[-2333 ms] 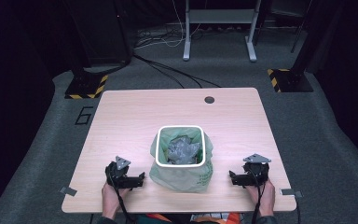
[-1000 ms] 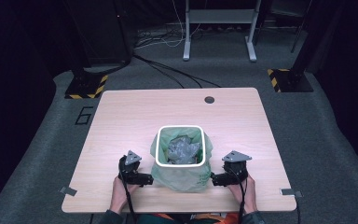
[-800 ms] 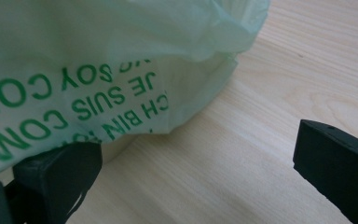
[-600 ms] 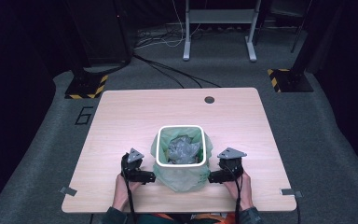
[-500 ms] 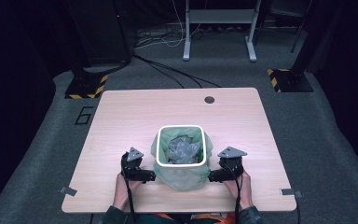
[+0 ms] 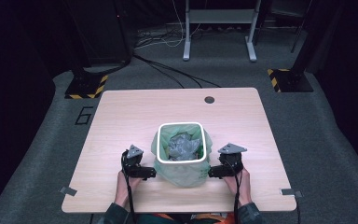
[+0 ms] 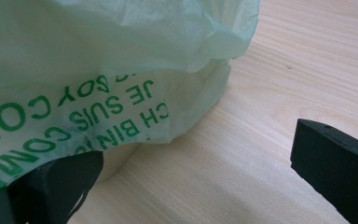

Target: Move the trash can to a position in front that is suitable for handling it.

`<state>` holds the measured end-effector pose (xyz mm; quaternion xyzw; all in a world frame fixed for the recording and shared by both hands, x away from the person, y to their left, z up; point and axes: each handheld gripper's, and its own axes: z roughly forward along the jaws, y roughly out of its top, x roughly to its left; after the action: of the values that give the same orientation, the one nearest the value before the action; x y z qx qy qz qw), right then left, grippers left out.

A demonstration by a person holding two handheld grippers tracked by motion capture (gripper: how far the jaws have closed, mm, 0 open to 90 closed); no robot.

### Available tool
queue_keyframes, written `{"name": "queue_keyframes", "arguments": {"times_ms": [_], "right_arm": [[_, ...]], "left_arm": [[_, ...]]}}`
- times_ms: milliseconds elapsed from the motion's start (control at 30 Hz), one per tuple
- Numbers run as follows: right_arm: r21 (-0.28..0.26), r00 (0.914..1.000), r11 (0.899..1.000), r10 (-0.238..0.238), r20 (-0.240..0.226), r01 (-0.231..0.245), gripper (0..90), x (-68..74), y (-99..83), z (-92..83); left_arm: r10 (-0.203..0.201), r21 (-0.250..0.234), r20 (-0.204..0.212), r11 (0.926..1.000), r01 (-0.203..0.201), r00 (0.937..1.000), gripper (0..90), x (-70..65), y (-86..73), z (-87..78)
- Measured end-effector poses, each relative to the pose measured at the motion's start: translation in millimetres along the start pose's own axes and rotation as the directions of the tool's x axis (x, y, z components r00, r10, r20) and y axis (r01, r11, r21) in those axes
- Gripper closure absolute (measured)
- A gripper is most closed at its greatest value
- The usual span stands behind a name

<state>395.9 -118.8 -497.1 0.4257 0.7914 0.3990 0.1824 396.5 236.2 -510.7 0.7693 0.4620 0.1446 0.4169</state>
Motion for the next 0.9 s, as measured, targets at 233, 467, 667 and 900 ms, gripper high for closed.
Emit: {"name": "queue_keyframes", "arguments": {"times_ms": [233, 467, 667, 900], "right_arm": [[0.013, 0.9999, 1.0, -0.007, 0.014, 0.007, 1.2, -2.2, 5.5, 4.7], [0.017, 0.9998, 1.0, 0.005, 0.019, -0.005, 1.3, -4.0, 9.0, 8.8], [0.03, 0.9996, 1.0, 0.007, 0.027, -0.008, 1.3, -6.8, 12.9, 13.6], [0.046, 0.9992, 0.999, 0.012, 0.038, -0.013, 1.4, -10.5, 17.4, 18.9]], "left_arm": [[-0.009, 0.005, -0.001, 0.9999, 0.009, 1.0, 0.6, 4.0, 3.4, 4.1], [-0.026, 0.005, 0.004, 0.9997, 0.026, 0.9997, 0.7, 9.6, 8.1, 7.7], [-0.046, -0.004, 0.009, 0.9989, 0.046, 0.9989, 0.7, 12.2, 10.9, 10.9], [-0.058, 0.005, 0.014, 0.9983, 0.058, 0.9982, 1.1, 16.4, 17.6, 14.5]]}}
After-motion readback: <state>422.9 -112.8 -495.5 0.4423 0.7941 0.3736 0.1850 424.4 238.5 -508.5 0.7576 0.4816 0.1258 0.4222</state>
